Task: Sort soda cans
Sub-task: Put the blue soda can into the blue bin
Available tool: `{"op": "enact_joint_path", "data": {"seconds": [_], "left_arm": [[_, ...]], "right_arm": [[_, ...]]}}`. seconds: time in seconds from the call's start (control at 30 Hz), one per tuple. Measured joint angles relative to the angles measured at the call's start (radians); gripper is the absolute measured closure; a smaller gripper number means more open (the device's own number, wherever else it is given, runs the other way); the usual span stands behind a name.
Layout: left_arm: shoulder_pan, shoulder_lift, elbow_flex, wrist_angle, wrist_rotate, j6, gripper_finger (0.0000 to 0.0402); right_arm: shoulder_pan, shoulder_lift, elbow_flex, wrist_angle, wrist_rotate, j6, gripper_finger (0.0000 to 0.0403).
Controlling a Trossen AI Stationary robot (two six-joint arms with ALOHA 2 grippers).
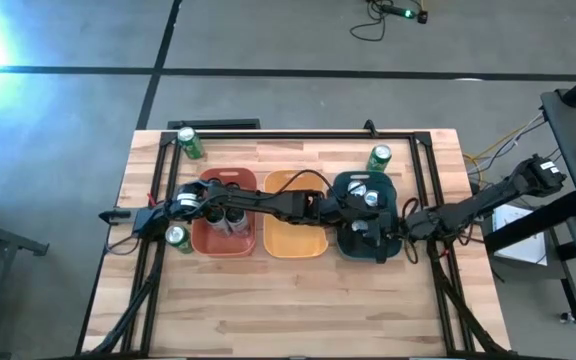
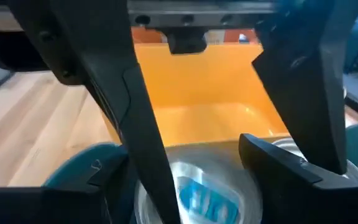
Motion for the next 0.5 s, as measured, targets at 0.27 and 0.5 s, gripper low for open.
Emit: {"op": "enact_joint_path", "data": {"seconds": [0.27, 0.5], "left_arm": [[0.0, 0.001, 0.05, -0.052, 0.0, 0.013, 0.0081], [0.001, 0.001, 0.113, -0.104, -0.003, 0.026, 0.0081]], "right_arm": [[0.0, -0.035, 0.114, -0.278, -0.006, 0.032, 0.0173], [0.0, -0.064, 0.126, -0.336, -0.008, 0.055, 0.019]]}}
